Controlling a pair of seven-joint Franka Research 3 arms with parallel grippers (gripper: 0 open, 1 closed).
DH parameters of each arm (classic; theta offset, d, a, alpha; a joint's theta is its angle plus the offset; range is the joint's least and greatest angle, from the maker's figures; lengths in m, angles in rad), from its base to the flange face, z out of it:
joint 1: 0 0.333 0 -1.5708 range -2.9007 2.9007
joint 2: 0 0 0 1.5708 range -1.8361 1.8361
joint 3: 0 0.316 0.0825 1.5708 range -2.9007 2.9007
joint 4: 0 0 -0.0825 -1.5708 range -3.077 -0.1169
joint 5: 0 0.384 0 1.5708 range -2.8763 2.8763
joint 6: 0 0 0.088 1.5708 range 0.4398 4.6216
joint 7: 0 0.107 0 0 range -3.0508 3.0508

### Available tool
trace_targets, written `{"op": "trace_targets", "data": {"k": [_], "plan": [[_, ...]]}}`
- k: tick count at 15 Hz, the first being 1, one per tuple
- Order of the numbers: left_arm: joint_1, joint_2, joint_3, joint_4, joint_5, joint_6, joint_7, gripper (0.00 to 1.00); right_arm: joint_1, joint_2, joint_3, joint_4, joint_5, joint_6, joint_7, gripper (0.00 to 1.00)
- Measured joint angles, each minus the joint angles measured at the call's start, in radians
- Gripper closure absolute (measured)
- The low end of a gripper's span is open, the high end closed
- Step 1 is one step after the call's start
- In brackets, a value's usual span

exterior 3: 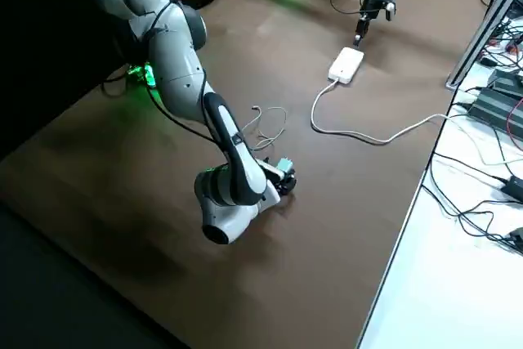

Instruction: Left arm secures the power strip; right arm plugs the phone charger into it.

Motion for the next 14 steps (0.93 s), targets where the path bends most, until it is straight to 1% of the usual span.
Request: {"op": "trace_targets", "data": {"k": [4, 9, 14], "plan": [[-0.027, 0.029, 0.000, 0.026, 0.000, 0.000, 0.000, 0.99, -0.011, 0.008, 0.004, 0.004, 0.002, -0.011, -0.015, 0.00], [-0.029, 0.042, 0.004, 0.040, 0.000, 0.001, 0.000, 0.99, -0.026, 0.017, 0.012, 0.005, 0.017, -0.019, -0.015, 0.00], [-0.025, 0.042, 0.010, 0.048, 0.000, 0.001, 0.007, 0.99, -0.042, 0.036, 0.011, 0.005, 0.068, -0.034, -0.015, 0.00]]}}
